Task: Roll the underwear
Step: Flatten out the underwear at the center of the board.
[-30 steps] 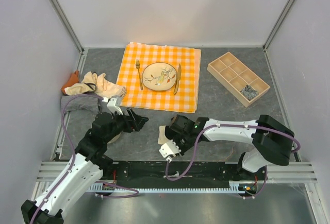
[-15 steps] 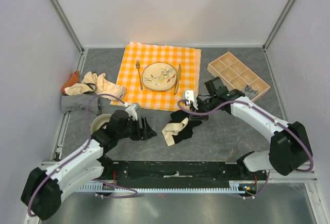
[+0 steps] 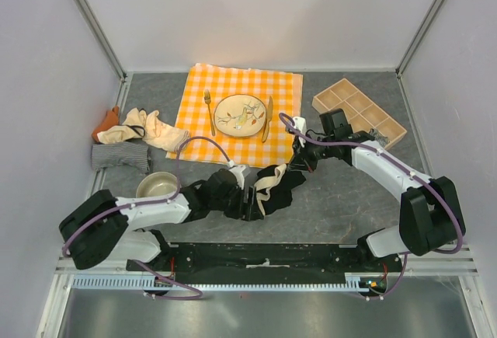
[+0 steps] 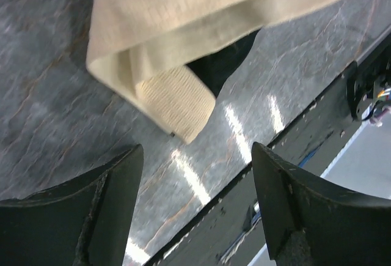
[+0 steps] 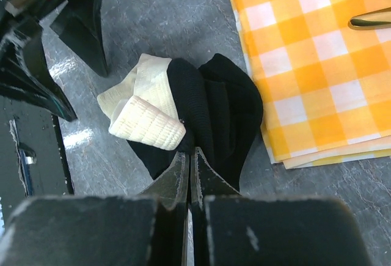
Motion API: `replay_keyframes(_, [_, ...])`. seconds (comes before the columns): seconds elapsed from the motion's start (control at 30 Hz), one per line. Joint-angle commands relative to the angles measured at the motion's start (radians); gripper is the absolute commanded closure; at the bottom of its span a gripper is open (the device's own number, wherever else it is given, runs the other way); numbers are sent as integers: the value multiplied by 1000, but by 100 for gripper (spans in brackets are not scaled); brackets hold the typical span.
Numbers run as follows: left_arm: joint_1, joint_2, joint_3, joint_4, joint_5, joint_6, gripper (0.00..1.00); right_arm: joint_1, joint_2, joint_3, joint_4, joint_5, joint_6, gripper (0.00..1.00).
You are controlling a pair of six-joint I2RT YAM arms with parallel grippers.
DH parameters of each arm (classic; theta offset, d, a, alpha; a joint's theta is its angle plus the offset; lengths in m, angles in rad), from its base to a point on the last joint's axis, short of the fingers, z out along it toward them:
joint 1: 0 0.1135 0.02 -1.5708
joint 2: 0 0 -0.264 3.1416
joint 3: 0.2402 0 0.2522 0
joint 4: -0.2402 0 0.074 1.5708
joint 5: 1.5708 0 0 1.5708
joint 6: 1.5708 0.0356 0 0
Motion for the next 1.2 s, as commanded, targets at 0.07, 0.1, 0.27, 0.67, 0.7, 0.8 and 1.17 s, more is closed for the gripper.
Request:
replay_keyframes(0.07, [-44, 185, 111, -45, -177, -61, 29, -3, -20, -8, 57, -42, 49, 100])
replay_keyframes(0.1, [-45, 227, 130, -89, -186, -63, 34, -4, -24, -9, 57, -44, 49, 100])
replay_keyframes(0.27, [-50, 298, 139, -96, -186, -49, 71, -7, -41, -9, 54, -50, 44, 100])
replay_keyframes(0.67, [-71, 5, 223, -275, -49, 113, 98, -66, -254, 135, -285, 110, -236, 100])
replay_keyframes(0.7, [-76, -11, 242, -295, -21, 126, 98, -70, -274, 167, -310, 138, -252, 100])
replay_keyframes(0.8, [-103, -40, 318, -361, 65, 169, 98, -90, -362, 223, -395, 214, -296, 100])
replay_keyframes(1.17, [-180, -74, 415, -481, 82, 215, 98, -92, -485, 239, -430, 369, -212, 100])
